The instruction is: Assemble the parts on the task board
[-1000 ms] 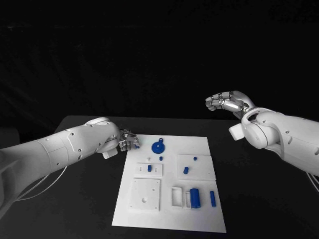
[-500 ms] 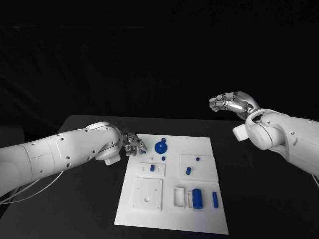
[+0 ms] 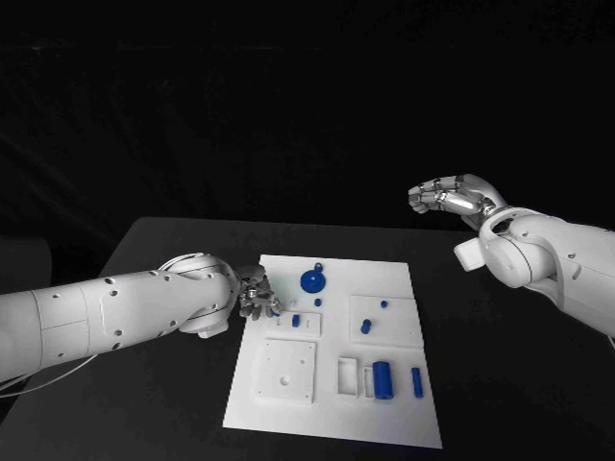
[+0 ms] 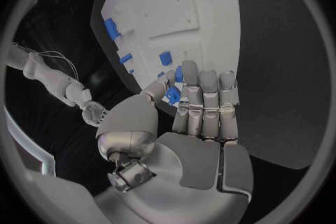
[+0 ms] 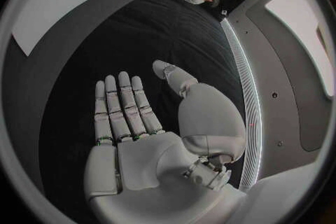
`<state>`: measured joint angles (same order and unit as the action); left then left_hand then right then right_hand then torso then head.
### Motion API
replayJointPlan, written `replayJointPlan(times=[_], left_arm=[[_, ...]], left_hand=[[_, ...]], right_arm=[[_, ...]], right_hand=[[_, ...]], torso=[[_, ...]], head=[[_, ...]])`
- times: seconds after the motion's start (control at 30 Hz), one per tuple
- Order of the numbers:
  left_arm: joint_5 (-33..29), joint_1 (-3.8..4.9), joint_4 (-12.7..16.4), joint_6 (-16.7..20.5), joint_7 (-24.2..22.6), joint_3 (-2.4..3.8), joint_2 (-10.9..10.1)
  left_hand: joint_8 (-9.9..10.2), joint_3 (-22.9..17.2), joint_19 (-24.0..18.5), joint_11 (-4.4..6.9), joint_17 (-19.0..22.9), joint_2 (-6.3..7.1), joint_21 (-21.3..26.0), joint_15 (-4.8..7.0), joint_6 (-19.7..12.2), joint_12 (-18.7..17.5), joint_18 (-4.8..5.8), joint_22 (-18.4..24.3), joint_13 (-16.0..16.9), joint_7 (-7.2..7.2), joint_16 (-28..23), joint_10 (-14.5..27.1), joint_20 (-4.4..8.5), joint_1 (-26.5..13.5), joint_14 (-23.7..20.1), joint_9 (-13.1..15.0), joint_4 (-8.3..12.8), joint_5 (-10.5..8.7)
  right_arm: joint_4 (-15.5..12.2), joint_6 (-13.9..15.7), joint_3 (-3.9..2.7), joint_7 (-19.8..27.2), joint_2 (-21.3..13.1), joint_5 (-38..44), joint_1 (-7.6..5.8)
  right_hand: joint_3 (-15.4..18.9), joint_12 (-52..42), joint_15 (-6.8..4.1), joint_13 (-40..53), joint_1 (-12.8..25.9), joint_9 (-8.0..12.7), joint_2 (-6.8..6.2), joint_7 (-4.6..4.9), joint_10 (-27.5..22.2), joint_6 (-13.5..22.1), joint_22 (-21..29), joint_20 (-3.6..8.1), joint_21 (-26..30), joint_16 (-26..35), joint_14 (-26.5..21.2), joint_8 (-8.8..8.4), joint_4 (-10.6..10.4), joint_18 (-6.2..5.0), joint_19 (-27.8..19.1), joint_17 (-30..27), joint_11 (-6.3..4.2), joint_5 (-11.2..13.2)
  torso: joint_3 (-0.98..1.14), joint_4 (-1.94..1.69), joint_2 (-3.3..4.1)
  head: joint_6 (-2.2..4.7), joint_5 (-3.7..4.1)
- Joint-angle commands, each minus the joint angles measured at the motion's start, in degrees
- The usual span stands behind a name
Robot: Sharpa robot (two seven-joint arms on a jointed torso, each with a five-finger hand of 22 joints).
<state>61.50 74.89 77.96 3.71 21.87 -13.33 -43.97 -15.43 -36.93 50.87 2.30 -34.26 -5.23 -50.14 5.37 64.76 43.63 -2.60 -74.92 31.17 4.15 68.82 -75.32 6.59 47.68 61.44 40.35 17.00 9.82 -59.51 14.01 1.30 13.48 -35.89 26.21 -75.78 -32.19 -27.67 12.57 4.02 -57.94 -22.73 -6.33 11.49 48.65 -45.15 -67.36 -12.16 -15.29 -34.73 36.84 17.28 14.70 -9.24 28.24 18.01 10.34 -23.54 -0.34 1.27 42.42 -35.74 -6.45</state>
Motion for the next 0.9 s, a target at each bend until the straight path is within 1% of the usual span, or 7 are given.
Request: replayJointPlan(times=[0.03, 0.1, 0.3, 0.5, 0.6, 0.77, 0.9], left_arm=[[3.02, -0.16, 1.02, 3.96, 1.09, -0.09, -0.54], [3.02, -0.41, 1.67, 4.33, 1.18, -0.11, -0.99], [3.02, -0.86, 2.47, 4.30, 1.53, -0.15, -1.14], [3.06, -1.44, 2.12, 4.04, 2.09, -0.41, -0.33], [3.44, -1.94, 2.09, 3.86, 2.21, -0.46, -0.06], [3.64, -2.06, 1.95, 3.46, 2.33, -0.49, 0.10], [3.93, -2.07, 1.86, 3.53, 2.39, -0.50, 0.15]], left_hand=[[-0.44, -8.29, 1.50, 1.31, 0.04, 1.53, -0.34, 0.13, 2.96, -0.69, -0.20, -0.75, 0.22, -1.93, -0.12, -2.40, 4.35, -2.98, 1.43, -0.49, -0.50, -3.18], [-0.50, -9.30, 1.74, 1.34, 0.00, 1.69, -0.46, 0.21, 3.22, -0.87, -0.23, -0.86, 0.36, -1.97, -0.21, -2.70, 4.44, -3.82, 1.69, -0.65, -0.41, -3.29], [-0.93, -10.16, 2.51, 1.61, -0.28, 1.81, -1.02, 0.45, 4.04, -0.78, -0.40, -1.08, 0.87, -2.27, 0.04, -3.67, 4.68, -5.00, 2.57, -0.74, -0.39, -3.48], [-1.26, -10.43, 3.04, 1.83, -0.53, 1.78, -1.52, 0.68, 4.51, -0.54, -0.54, -1.18, 1.29, -2.49, 0.37, -4.24, 4.89, -5.43, 3.17, -0.69, -0.37, -3.45], [-1.28, -10.48, 3.10, 1.85, -0.55, 1.75, -1.58, 0.72, 4.52, -0.54, -0.56, -1.19, 1.33, -2.50, 0.39, -4.25, 4.92, -5.44, 3.21, -0.69, -0.36, -3.46], [-1.31, -10.55, 3.17, 1.88, -0.58, 1.75, -1.66, 0.76, 4.55, -0.53, -0.59, -1.20, 1.38, -2.52, 0.41, -4.29, 4.96, -5.43, 3.26, -0.68, -0.34, -3.45], [-1.33, -10.60, 3.21, 1.90, -0.60, 1.77, -1.72, 0.79, 4.56, -0.52, -0.61, -1.21, 1.42, -2.54, 0.43, -4.31, 4.98, -5.41, 3.30, -0.68, -0.33, -3.45]], right_arm=[[0.19, -1.80, -0.02, -0.25, 0.07, 0.15, 0.03], [0.24, -1.72, -0.02, -0.21, 0.08, 0.16, 0.04], [0.17, -1.74, -0.01, -0.20, 0.05, 0.19, 0.05], [0.16, -1.68, -0.01, -0.17, 0.00, 0.20, 0.06], [0.16, -1.70, -0.01, -0.16, 0.02, 0.21, 0.07], [0.18, -1.71, -0.01, -0.17, -0.05, 0.21, 0.10], [0.11, -1.72, -0.01, -0.16, -0.07, 0.21, 0.10]], right_hand=[[0.45, 0.21, 0.08, -0.09, 0.23, 0.08, 0.30, 0.59, 0.43, -0.42, -0.11, -0.10, 0.42, -0.11, -0.76, 0.39, -0.01, 0.85, -0.45, -0.27, -0.10, -0.29], [0.51, 0.22, 0.16, -0.09, 0.29, 0.10, 0.28, 0.59, 0.43, -0.41, -0.15, -0.10, 0.52, -0.09, -0.86, 0.38, -0.03, 0.88, -0.54, -0.36, -0.08, -0.33], [0.53, 0.24, 0.25, -0.09, 0.26, 0.12, 0.29, 0.58, 0.43, -0.40, -0.19, -0.09, 0.63, -0.08, -0.93, 0.38, -0.01, 0.90, -0.62, -0.45, -0.07, -0.38], [0.51, 0.25, 0.29, -0.10, 0.20, 0.14, 0.30, 0.58, 0.44, -0.39, -0.23, -0.09, 0.69, -0.09, -0.96, 0.38, 0.03, 0.90, -0.65, -0.50, -0.07, -0.40], [0.51, 0.25, 0.31, -0.09, 0.19, 0.14, 0.31, 0.58, 0.44, -0.39, -0.24, -0.09, 0.71, -0.09, -0.97, 0.38, 0.03, 0.90, -0.66, -0.52, -0.07, -0.41], [0.52, 0.25, 0.32, -0.09, 0.17, 0.15, 0.32, 0.58, 0.45, -0.39, -0.26, -0.09, 0.75, -0.10, -0.98, 0.38, 0.03, 0.91, -0.67, -0.55, -0.06, -0.42], [0.51, 0.26, 0.34, -0.09, 0.16, 0.15, 0.32, 0.58, 0.46, -0.40, -0.28, -0.09, 0.77, -0.11, -1.00, 0.38, 0.04, 0.91, -0.67, -0.58, -0.06, -0.44]], torso=[[0.02, 0.06, 0.02], [0.04, 0.02, 0.01], [0.01, 0.03, 0.03], [0.00, 0.13, 0.02], [0.00, 0.14, 0.04], [-0.03, 0.13, 0.03], [0.02, 0.05, 0.03]], head=[[-0.08, -0.18], [-0.16, -0.14], [-0.34, -0.27], [-0.35, -0.36], [-0.32, -0.32], [-0.39, -0.14], [-0.38, -0.11]])
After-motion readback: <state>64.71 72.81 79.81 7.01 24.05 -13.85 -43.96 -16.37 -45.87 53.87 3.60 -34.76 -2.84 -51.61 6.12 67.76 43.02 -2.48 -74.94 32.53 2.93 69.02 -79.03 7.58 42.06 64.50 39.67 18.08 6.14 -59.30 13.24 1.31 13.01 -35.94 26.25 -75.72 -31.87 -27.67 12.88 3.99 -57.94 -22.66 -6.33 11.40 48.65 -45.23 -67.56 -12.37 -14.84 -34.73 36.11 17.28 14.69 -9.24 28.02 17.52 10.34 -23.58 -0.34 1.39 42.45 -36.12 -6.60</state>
